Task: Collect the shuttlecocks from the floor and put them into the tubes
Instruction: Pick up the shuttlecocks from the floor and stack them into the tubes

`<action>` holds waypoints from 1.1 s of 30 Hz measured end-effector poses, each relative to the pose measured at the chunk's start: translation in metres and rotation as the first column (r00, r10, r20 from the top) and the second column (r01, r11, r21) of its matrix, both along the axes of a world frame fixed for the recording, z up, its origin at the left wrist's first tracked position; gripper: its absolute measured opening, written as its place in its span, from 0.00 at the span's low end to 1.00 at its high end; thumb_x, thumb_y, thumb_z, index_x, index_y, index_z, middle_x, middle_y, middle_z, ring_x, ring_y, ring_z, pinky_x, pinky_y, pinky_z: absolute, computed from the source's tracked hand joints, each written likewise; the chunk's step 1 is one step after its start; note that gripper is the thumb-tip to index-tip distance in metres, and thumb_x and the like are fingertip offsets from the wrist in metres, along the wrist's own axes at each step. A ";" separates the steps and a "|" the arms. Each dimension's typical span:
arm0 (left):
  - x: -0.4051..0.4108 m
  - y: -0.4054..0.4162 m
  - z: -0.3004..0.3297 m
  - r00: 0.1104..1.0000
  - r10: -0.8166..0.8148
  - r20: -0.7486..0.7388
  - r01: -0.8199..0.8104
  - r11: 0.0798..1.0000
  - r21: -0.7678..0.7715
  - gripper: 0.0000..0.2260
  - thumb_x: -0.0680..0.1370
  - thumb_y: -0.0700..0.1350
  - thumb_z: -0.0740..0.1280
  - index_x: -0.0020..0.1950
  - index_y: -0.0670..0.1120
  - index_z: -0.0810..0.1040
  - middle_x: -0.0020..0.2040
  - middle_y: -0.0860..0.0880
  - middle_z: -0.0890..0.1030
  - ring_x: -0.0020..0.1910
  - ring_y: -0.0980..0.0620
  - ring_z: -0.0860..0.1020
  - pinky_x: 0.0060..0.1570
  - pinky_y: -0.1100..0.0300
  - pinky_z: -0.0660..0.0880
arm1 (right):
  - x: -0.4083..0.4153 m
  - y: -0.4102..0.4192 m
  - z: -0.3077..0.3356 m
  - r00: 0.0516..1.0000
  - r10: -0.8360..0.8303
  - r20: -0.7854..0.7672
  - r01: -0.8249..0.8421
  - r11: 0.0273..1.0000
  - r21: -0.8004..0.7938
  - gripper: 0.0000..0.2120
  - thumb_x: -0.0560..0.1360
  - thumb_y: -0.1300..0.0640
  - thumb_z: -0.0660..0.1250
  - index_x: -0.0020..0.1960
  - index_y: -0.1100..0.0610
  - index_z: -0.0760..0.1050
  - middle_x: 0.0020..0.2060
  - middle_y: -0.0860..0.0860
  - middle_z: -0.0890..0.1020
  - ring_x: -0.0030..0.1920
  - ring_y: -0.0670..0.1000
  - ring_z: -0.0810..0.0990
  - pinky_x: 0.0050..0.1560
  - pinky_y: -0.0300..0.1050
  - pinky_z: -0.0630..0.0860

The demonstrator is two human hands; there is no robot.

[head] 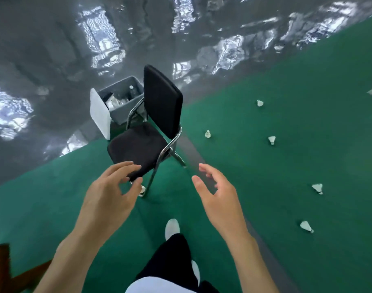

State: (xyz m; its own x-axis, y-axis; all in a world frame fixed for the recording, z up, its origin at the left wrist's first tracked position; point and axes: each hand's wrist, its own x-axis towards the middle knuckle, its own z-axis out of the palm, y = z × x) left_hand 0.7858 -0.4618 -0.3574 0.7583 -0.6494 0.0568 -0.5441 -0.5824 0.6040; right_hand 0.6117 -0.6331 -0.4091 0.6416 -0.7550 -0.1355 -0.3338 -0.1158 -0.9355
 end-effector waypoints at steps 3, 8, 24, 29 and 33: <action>0.000 -0.026 -0.018 0.998 0.038 -0.043 -0.036 0.998 0.056 0.12 0.77 0.52 0.70 0.60 0.59 0.82 0.62 0.64 0.78 0.49 0.62 0.81 0.47 0.53 0.80 | -0.005 -0.037 -0.003 0.999 0.024 -0.023 -0.025 1.000 -0.013 0.23 0.75 0.32 0.63 0.67 0.38 0.75 0.62 0.30 0.78 0.65 0.33 0.73 0.62 0.31 0.66; 0.008 -0.069 -0.052 0.986 0.140 -0.086 -0.128 0.983 0.134 0.11 0.77 0.50 0.71 0.59 0.59 0.82 0.62 0.64 0.77 0.51 0.58 0.81 0.50 0.50 0.80 | 0.015 -0.122 -0.013 0.988 0.146 -0.046 -0.148 0.989 -0.029 0.15 0.79 0.46 0.70 0.66 0.41 0.77 0.57 0.34 0.81 0.63 0.39 0.77 0.63 0.45 0.76; -0.013 -0.250 -0.085 0.948 0.274 -0.160 -0.222 0.933 0.282 0.21 0.78 0.51 0.70 0.71 0.60 0.74 0.74 0.63 0.68 0.29 0.55 0.75 0.45 0.59 0.75 | 0.120 -0.320 -0.039 0.749 0.658 -0.084 -0.663 0.746 -0.064 0.18 0.81 0.61 0.66 0.69 0.49 0.78 0.63 0.42 0.81 0.62 0.44 0.78 0.67 0.49 0.74; -0.004 -0.281 -0.111 0.919 0.370 -0.138 -0.295 0.876 0.382 0.19 0.78 0.54 0.67 0.69 0.62 0.74 0.74 0.64 0.68 0.28 0.57 0.74 0.45 0.61 0.73 | 0.175 -0.371 -0.095 0.524 0.844 -0.112 -0.850 0.527 -0.003 0.30 0.74 0.76 0.57 0.65 0.52 0.81 0.55 0.45 0.85 0.52 0.49 0.82 0.59 0.50 0.78; 0.018 -0.317 -0.194 0.823 0.488 -0.289 -0.365 0.845 0.391 0.19 0.79 0.51 0.68 0.70 0.61 0.74 0.73 0.64 0.69 0.53 0.57 0.80 0.57 0.58 0.75 | 0.216 -0.396 -0.164 0.395 0.914 -0.096 -0.918 0.388 -0.084 0.23 0.76 0.71 0.60 0.62 0.51 0.82 0.52 0.45 0.86 0.51 0.48 0.83 0.58 0.52 0.79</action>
